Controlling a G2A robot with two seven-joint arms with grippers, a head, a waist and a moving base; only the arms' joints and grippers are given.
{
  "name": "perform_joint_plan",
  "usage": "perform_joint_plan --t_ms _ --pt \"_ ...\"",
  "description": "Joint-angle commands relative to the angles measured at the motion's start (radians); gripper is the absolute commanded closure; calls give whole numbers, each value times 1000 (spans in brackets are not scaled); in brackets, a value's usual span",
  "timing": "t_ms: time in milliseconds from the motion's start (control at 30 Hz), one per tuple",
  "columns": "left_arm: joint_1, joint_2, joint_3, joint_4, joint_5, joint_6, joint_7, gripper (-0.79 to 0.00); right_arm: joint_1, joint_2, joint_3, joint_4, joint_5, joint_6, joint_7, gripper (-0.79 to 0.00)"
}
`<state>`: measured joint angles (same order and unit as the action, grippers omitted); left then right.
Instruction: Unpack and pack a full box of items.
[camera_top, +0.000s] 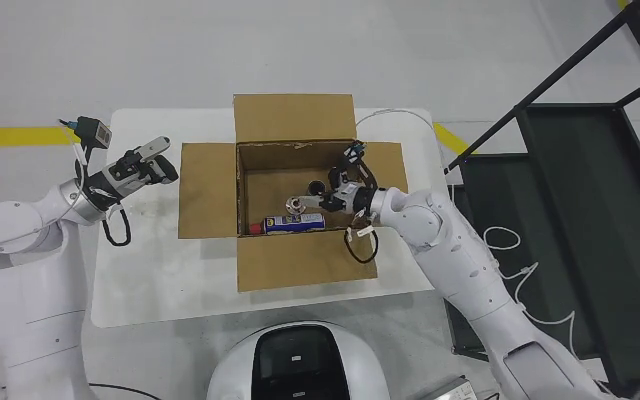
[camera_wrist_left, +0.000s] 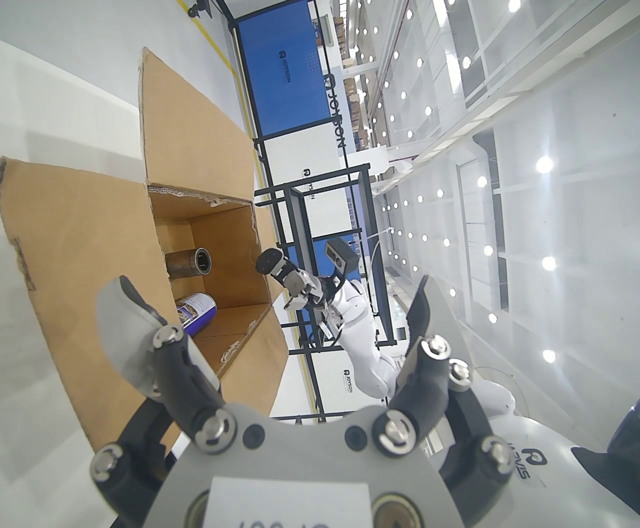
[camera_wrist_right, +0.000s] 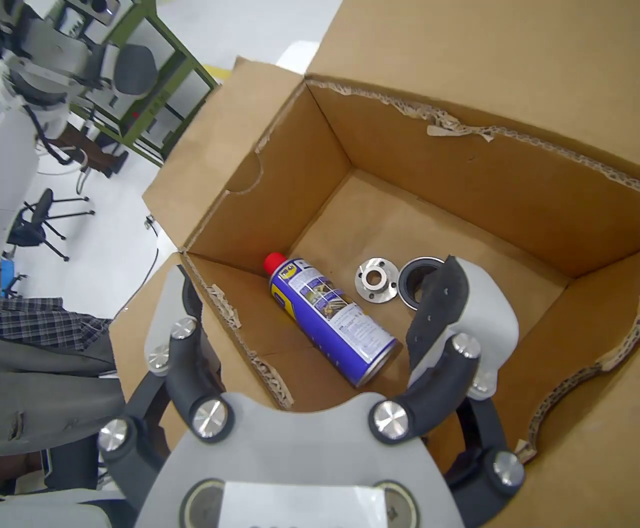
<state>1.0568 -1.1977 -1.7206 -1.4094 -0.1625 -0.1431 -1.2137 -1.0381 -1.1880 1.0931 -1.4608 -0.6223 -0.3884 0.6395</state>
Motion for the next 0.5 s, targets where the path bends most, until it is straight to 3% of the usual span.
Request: perform_joint_plan --t_ms 0,200,467 --pt "0 0 0 0 0 0 0 -785 52 -9 -40 41 -23 28 49 -785" --pt "0 0 0 0 0 0 0 -785 168 -36 -150 176 -117 58 98 -785" --pt "0 0 0 0 0 0 0 -785 258 -74 -241 336 -185 83 54 -785"
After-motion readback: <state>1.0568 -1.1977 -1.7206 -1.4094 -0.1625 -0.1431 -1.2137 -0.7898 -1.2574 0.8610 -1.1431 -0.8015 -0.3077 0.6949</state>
